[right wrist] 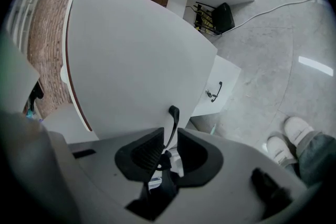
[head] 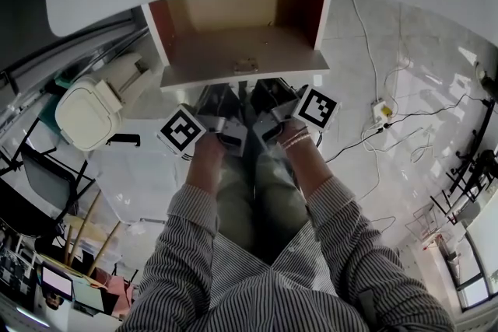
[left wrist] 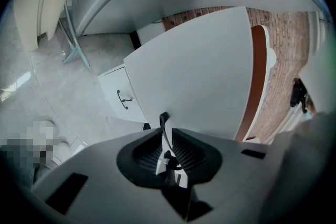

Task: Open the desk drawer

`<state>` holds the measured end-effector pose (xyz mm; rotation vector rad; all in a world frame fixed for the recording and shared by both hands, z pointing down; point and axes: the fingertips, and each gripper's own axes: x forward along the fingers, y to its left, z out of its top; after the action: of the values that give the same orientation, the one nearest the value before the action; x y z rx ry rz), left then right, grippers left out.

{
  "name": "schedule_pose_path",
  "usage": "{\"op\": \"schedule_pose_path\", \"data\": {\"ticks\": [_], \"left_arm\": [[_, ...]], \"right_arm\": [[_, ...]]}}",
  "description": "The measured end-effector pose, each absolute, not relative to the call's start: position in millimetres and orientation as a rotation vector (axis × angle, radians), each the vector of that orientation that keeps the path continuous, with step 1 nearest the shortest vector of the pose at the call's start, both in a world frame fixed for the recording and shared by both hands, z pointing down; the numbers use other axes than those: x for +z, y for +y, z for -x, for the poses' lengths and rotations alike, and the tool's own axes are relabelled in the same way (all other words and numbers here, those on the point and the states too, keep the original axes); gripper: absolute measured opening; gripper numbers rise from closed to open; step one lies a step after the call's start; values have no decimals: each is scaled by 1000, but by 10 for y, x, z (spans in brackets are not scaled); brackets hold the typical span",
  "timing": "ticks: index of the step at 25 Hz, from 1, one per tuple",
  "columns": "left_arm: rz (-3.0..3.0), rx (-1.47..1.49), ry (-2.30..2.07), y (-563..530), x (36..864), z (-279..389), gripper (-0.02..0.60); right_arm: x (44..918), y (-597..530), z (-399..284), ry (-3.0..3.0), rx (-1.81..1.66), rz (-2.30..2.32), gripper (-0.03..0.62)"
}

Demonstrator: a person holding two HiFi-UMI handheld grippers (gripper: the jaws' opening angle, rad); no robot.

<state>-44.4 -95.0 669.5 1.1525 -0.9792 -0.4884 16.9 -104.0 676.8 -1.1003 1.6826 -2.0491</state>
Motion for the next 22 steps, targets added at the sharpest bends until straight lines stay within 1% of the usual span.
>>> {"op": "schedule_pose_path", "data": {"ticks": [3,5,13,17,22], "left_arm": [[-1142,-490,-966,-901,6630,446,46],[-1151,-476,-958,-871,6580,450,47],[-1181,-453,-917,-723,6307,455,48],[-1204,-434,-872,-616,6011,364,46],[-1351,-319,-870,-530,5644,359,46]], "right_arm": [[6699,-969,-149,1684,-2072,1100,92],[6664,-910,-152,1681,-2093,1086,97],[6409,-716,-201,1710,-2135,1022,95],[6096,-642,-200,1727,-2129,988,95],[5651,-606,-198,1761,-2086,963,86]]}}
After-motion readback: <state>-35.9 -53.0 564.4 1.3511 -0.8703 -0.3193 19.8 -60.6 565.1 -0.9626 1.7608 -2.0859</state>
